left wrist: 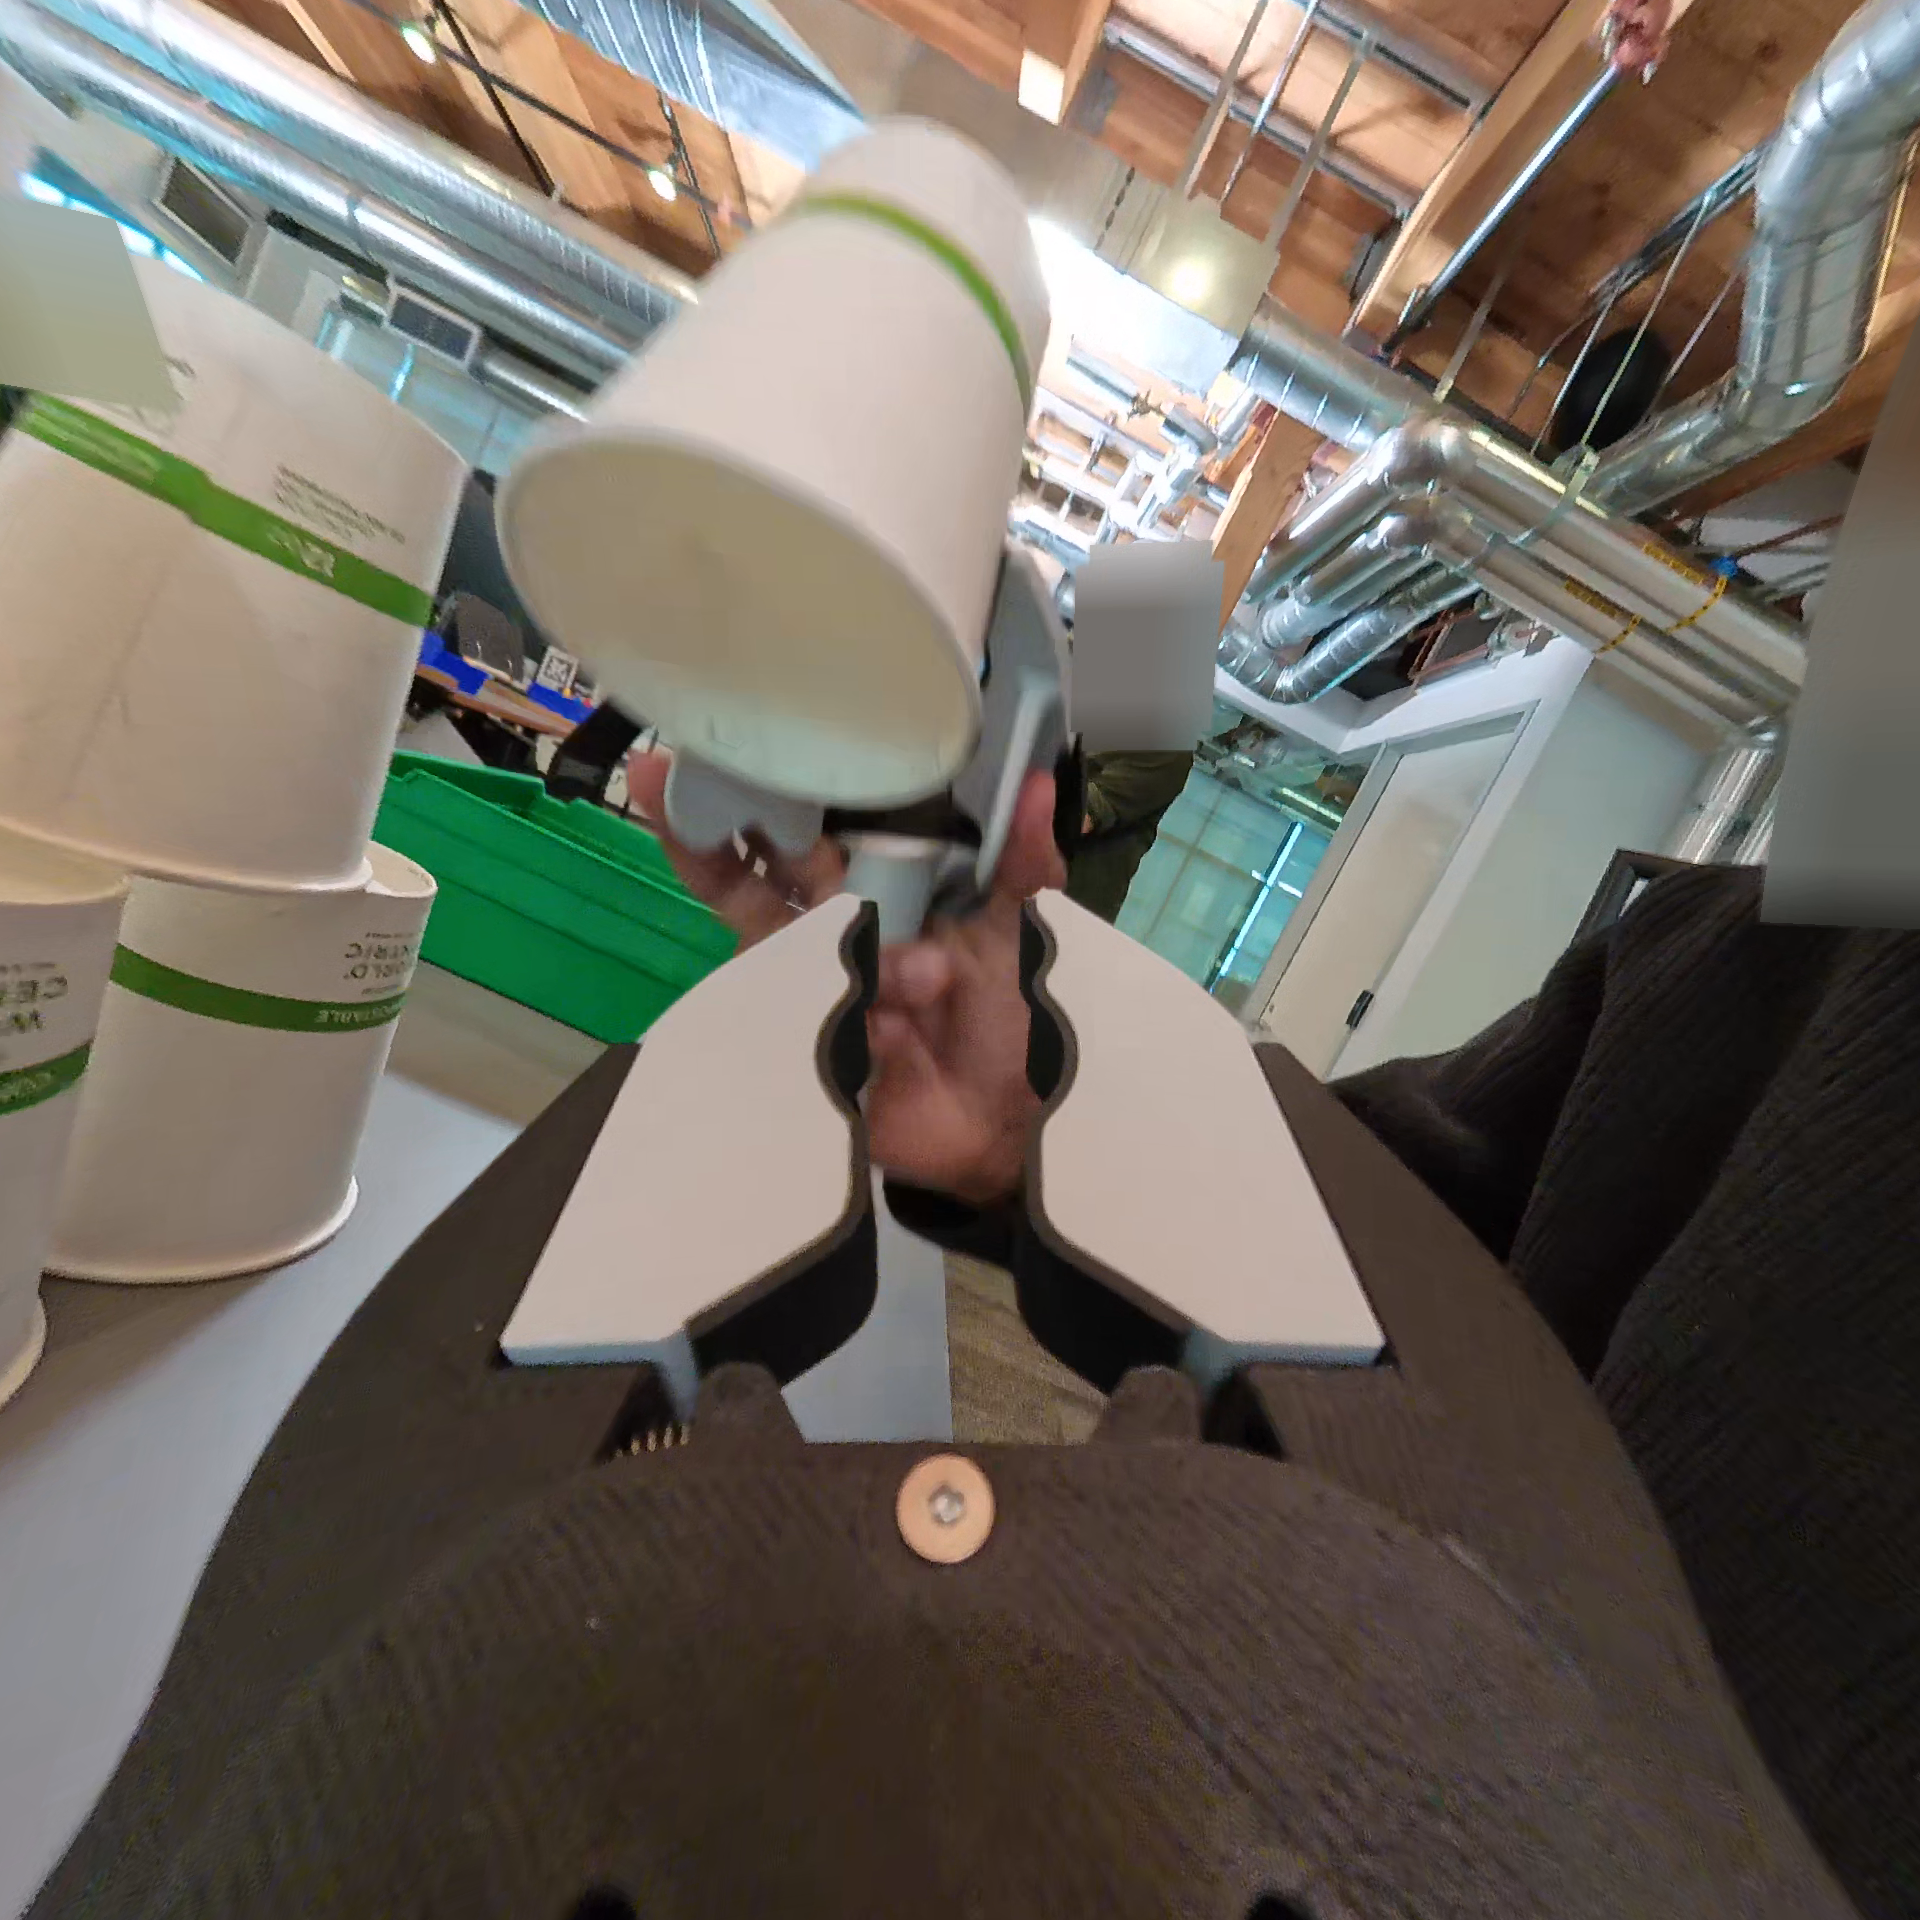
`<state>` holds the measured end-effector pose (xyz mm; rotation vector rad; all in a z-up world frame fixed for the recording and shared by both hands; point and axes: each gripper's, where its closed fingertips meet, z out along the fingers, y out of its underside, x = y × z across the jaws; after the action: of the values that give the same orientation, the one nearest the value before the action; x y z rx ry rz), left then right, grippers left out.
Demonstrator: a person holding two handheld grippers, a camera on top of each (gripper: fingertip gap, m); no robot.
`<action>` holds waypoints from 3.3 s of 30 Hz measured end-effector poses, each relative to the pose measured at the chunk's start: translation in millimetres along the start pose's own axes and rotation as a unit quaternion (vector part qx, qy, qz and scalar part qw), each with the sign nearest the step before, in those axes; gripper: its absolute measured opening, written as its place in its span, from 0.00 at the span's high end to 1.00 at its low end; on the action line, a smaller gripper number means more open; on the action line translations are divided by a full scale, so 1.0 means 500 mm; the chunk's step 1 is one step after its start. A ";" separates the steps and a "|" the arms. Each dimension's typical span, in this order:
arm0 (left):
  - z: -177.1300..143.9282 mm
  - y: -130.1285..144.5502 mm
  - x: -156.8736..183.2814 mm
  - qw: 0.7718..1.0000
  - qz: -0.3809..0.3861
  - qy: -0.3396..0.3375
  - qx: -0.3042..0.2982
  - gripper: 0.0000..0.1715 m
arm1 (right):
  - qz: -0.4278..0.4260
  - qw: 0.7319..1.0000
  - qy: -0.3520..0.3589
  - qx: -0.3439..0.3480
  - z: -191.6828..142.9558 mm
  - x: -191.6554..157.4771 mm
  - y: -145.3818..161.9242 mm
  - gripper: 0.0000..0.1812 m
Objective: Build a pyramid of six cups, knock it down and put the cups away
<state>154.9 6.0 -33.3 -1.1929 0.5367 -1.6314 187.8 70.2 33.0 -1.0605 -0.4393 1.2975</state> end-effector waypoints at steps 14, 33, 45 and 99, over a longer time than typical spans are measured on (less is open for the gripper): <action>0.009 0.086 -0.032 0.996 0.018 -0.031 -0.082 0.86 | -0.246 0.942 0.188 -0.128 0.171 0.141 -0.089 0.59; 0.005 0.107 -0.031 0.994 0.023 -0.021 -0.105 0.87 | -0.271 0.913 0.264 -0.154 0.174 0.192 -0.025 0.59; 0.006 0.118 -0.031 0.993 0.022 -0.018 -0.116 0.89 | -0.261 0.923 0.244 -0.143 0.151 0.164 -0.058 0.51; -0.193 -0.106 -0.266 0.892 0.160 -0.422 -0.021 0.98 | -0.164 0.786 0.545 -0.240 -0.350 0.253 0.114 1.00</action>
<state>46.0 127.5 -90.0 -1.5982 0.1805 -0.7055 327.5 114.6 -135.4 -1.8615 -0.0288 0.0962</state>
